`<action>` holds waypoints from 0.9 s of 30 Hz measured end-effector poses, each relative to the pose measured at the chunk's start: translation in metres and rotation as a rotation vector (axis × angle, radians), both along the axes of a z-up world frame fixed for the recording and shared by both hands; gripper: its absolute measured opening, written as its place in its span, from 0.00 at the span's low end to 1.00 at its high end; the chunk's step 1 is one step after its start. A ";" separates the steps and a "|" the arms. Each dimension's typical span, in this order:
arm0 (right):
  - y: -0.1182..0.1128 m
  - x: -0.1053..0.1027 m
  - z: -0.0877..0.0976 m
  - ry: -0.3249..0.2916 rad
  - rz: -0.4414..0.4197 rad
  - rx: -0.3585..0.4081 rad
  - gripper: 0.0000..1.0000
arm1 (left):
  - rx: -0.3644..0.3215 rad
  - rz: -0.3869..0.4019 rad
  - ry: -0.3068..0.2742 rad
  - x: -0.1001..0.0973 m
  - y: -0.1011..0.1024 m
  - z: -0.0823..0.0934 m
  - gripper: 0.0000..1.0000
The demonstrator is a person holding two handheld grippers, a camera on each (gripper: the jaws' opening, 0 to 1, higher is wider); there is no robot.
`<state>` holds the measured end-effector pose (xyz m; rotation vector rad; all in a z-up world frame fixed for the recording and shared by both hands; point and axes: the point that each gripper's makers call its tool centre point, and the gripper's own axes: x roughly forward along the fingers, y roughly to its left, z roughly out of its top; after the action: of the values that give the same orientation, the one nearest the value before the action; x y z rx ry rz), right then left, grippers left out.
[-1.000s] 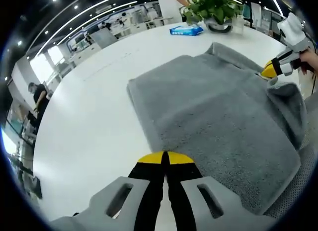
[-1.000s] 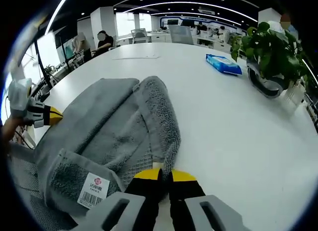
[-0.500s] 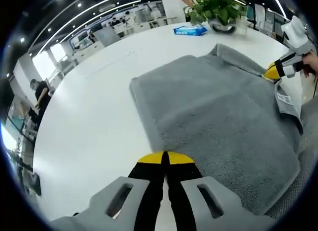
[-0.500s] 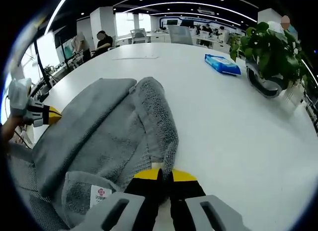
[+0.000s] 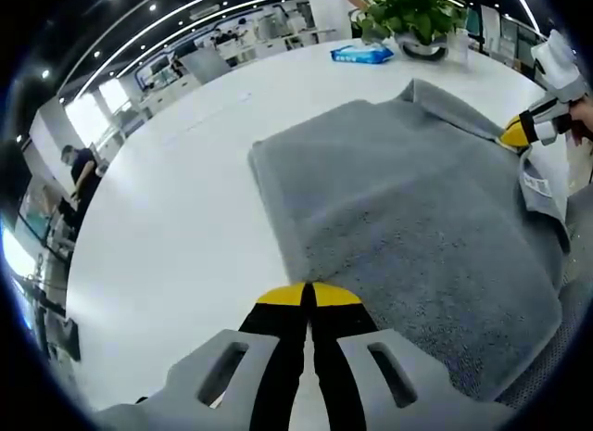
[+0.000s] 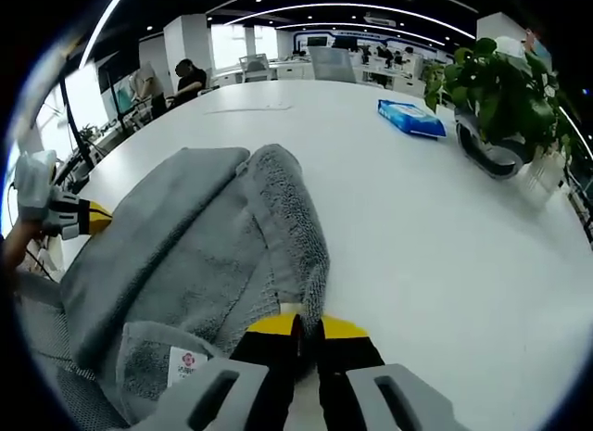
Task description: Open the folded towel by lifting each exposed corner and separating the folded layers until the towel lies flat within the target outline without major curled edges
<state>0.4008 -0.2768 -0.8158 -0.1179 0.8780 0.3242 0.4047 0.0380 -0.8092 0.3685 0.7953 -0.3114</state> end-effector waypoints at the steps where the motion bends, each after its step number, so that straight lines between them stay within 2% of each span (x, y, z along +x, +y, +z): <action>1: 0.000 0.000 0.000 0.001 -0.001 0.001 0.03 | 0.000 0.000 0.000 0.000 0.000 0.000 0.00; 14: 0.001 0.000 0.000 -0.008 0.013 -0.017 0.04 | -0.004 -0.010 -0.004 0.000 -0.001 0.001 0.00; 20: 0.005 0.001 0.003 -0.026 0.040 -0.042 0.06 | 0.046 -0.039 -0.017 0.001 -0.003 0.003 0.02; 27: 0.004 0.006 0.011 -0.065 0.033 -0.033 0.07 | -0.016 0.050 -0.021 0.004 0.008 0.007 0.11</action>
<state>0.4073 -0.2725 -0.8045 -0.1725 0.8180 0.3349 0.4089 0.0462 -0.8026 0.3361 0.7797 -0.2663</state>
